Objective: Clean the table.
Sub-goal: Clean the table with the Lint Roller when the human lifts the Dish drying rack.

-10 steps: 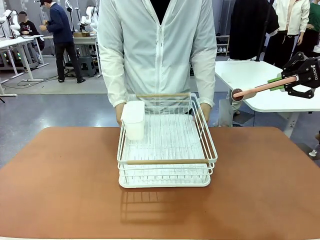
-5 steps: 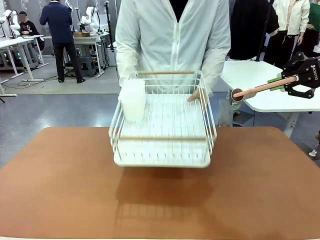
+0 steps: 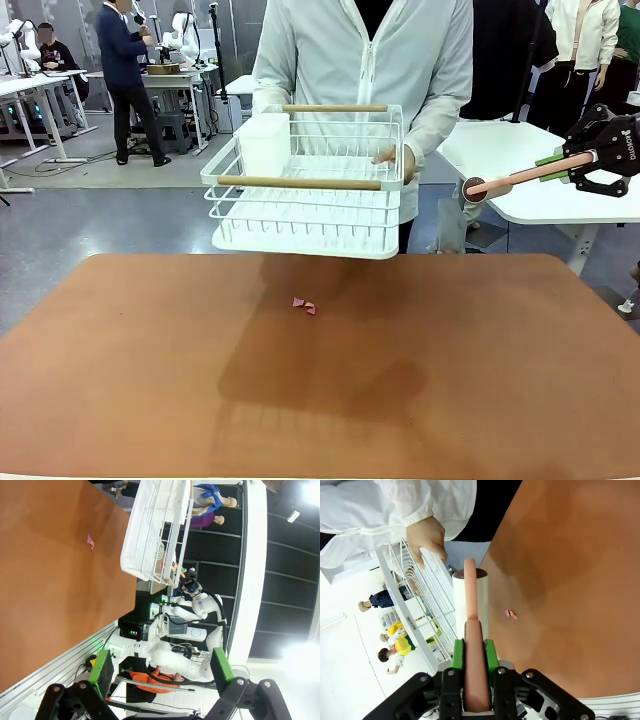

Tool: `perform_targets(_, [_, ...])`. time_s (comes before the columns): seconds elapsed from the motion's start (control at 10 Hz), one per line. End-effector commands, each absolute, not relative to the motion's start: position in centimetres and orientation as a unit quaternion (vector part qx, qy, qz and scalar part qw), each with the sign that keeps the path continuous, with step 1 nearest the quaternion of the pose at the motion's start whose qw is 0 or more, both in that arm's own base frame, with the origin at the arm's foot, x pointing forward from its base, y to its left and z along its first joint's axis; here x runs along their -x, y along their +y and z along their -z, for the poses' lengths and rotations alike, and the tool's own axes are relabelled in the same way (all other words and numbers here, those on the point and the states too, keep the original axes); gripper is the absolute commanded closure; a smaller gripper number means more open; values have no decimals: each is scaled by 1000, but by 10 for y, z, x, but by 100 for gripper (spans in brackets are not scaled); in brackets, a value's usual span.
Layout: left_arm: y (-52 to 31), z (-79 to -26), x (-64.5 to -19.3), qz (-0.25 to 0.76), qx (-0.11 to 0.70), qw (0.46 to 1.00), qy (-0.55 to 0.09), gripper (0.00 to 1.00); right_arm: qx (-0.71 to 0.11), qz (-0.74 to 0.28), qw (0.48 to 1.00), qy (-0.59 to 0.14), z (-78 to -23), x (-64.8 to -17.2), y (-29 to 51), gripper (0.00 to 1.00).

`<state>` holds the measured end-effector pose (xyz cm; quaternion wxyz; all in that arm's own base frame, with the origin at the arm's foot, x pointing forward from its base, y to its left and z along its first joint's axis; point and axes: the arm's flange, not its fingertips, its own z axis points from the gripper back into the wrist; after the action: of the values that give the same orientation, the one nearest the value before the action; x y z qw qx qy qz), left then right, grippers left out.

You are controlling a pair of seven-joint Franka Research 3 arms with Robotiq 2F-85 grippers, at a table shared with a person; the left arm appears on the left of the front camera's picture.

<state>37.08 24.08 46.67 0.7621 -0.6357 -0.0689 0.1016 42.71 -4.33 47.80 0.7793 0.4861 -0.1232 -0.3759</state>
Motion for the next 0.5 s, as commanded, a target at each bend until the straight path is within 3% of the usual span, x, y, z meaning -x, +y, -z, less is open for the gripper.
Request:
perform_targets(0.0, [242,-468,-368,-102,637,761,-71,0,-487,377,778,-123,-480,-427,-42,100])
perform_targets(0.4, [242,-468,-368,-102,637,761,-71,0,-487,377,778,-123,-480,-427,-42,100])
